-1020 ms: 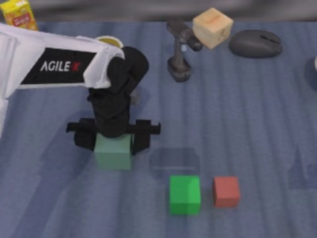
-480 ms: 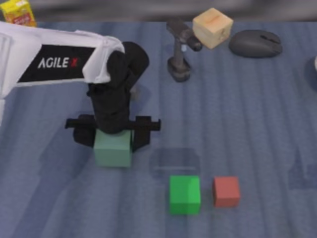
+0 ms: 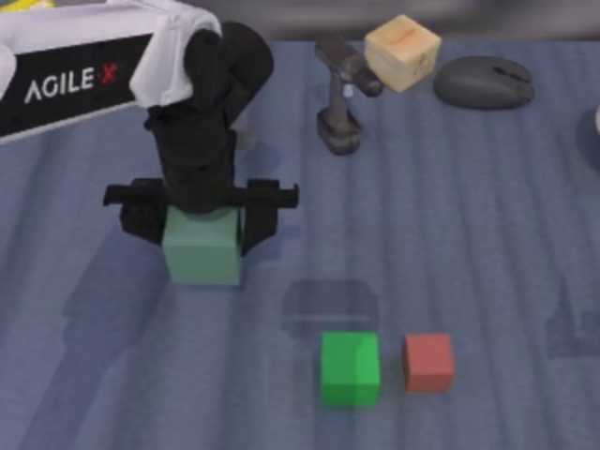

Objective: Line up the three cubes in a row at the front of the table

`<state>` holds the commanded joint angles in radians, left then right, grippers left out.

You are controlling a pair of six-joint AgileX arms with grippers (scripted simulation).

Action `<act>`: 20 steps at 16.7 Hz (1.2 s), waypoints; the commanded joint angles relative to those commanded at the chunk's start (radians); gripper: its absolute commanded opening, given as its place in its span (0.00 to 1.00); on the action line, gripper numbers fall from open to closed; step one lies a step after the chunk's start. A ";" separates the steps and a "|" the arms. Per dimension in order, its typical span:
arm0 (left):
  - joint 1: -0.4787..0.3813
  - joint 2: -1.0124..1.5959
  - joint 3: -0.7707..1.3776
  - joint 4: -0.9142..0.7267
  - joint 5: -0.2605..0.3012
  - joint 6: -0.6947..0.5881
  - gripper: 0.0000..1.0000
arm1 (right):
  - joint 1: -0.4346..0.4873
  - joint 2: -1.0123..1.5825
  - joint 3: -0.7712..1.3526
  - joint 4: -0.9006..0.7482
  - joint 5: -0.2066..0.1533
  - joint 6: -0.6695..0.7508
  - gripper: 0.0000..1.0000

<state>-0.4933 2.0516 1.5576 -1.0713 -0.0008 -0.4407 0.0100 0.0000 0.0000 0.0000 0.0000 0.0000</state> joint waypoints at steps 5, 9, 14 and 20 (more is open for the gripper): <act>-0.036 -0.037 -0.043 0.005 -0.002 -0.037 0.00 | 0.000 0.000 0.000 0.000 0.000 0.000 1.00; -0.138 -0.198 -0.213 0.011 -0.002 -0.173 0.00 | 0.000 0.000 0.000 0.000 0.000 0.000 1.00; -0.192 -0.263 -0.278 0.014 -0.002 -0.236 0.00 | 0.000 0.000 0.000 0.000 0.000 0.000 1.00; -0.188 -0.235 -0.327 0.087 -0.003 -0.233 0.00 | 0.000 0.000 0.000 0.000 0.000 0.000 1.00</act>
<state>-0.6809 1.8163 1.2305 -0.9844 -0.0042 -0.6733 0.0100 0.0000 0.0000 0.0000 0.0000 0.0000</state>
